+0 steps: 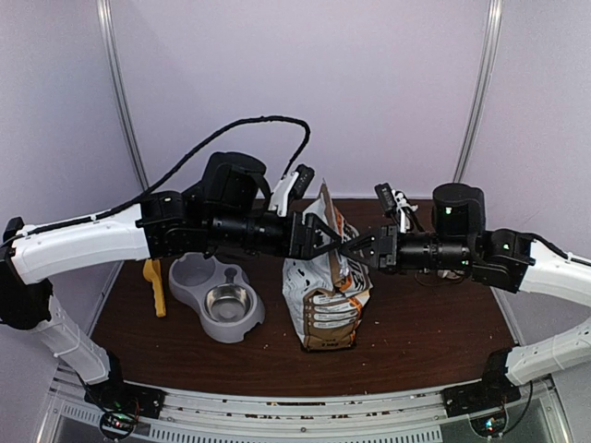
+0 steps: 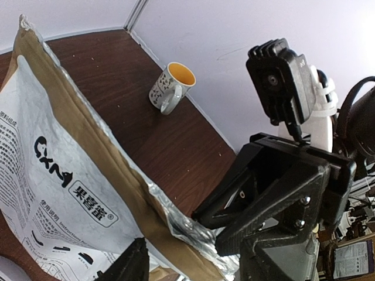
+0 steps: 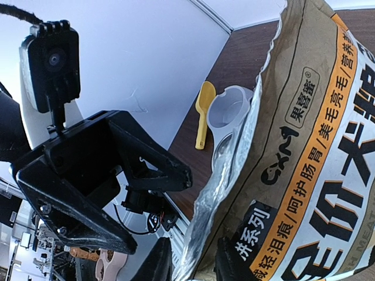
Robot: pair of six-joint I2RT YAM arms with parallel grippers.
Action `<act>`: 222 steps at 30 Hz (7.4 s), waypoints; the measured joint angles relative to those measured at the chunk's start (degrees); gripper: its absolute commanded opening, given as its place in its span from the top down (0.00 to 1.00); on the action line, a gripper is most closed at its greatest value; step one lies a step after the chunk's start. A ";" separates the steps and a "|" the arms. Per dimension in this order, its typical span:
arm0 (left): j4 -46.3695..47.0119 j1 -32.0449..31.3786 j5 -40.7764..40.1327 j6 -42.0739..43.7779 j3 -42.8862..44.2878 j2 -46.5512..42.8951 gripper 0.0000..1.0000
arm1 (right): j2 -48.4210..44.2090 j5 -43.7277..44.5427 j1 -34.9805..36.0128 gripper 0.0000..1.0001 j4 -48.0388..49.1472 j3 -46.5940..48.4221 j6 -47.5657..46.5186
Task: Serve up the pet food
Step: Open the seal of the pet food bag.
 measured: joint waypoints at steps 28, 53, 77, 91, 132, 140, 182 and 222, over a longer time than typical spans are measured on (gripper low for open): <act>-4.31 1.75 -1.20 -1.81 6.27 4.63 0.54 | 0.68 -0.44 0.00 1.00 3.26 -1.75 1.46; -5.35 2.56 1.18 -3.72 6.25 6.67 0.61 | -0.13 -0.46 0.00 1.00 3.96 -2.80 1.18; -5.33 3.15 3.15 -4.94 7.02 7.80 0.91 | -0.17 1.14 -0.02 1.00 -0.15 -1.68 -1.68; -6.80 3.17 1.60 -4.68 5.88 3.21 0.59 | 0.17 1.55 -0.02 1.00 -1.05 -0.74 -1.95; -7.41 2.58 2.78 -6.80 9.79 9.73 1.00 | 0.22 1.16 -0.02 1.00 -1.95 -0.74 -4.39; -6.84 2.47 3.21 -6.62 10.01 9.49 1.00 | 0.42 2.43 -0.02 1.00 -2.40 -0.74 -5.31; -5.22 2.36 -1.09 -4.42 4.04 0.57 0.18 | 0.70 -0.70 -1.75 0.79 -0.66 0.39 -0.22; -5.99 1.88 1.16 -4.61 7.93 7.08 0.58 | -0.37 -4.37 -2.16 1.00 9.51 -5.57 3.30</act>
